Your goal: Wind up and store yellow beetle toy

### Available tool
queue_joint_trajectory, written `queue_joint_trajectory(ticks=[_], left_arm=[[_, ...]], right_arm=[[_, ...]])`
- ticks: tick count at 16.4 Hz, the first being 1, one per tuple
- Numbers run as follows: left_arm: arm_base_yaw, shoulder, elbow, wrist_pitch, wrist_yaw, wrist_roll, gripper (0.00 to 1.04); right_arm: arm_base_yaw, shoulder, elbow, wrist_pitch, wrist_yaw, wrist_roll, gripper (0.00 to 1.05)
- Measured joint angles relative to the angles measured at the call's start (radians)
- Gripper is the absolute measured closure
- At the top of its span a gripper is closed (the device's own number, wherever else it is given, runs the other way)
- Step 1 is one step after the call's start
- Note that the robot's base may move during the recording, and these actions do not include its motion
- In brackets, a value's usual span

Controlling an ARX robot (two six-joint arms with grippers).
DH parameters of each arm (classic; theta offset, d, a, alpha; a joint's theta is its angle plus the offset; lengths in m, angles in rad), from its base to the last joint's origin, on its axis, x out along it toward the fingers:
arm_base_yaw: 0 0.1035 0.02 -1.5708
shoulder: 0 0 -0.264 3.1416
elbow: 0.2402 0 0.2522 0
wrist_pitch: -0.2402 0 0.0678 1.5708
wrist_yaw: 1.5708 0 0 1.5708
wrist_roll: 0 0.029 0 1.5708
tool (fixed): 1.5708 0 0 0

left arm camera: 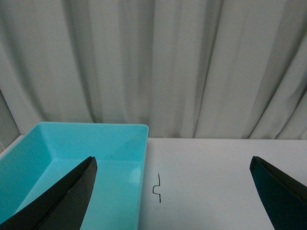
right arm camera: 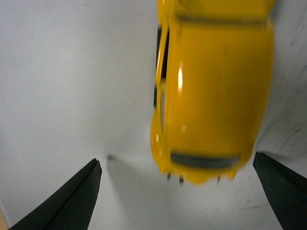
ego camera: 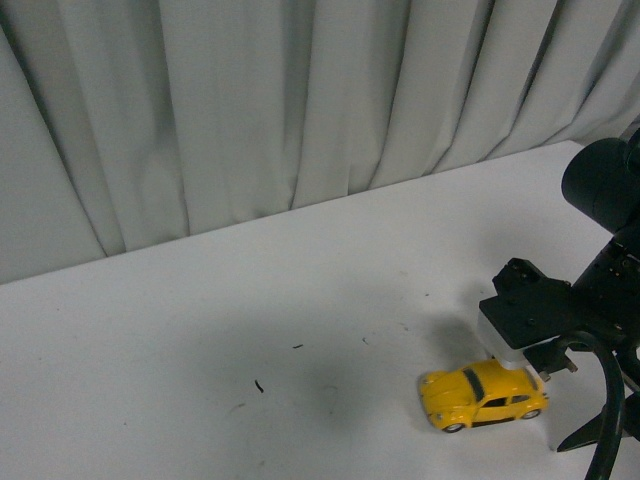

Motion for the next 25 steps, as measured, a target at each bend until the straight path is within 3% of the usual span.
queue_joint_trajectory(ticks=[14, 20, 25], left_arm=[[0.000, 0.000, 0.000, 0.000, 0.000, 0.000, 0.07], [0.000, 0.000, 0.000, 0.000, 0.000, 0.000, 0.07], [0.000, 0.000, 0.000, 0.000, 0.000, 0.000, 0.07]], right_arm=[[0.047, -0.039, 0.000, 0.004, 0.003, 0.000, 0.07], [0.124, -0.261, 0.115, -0.040, -0.071, -0.001, 0.07], [0.225, -0.475, 0.173, 0.097, -0.072, 0.029, 0.07]])
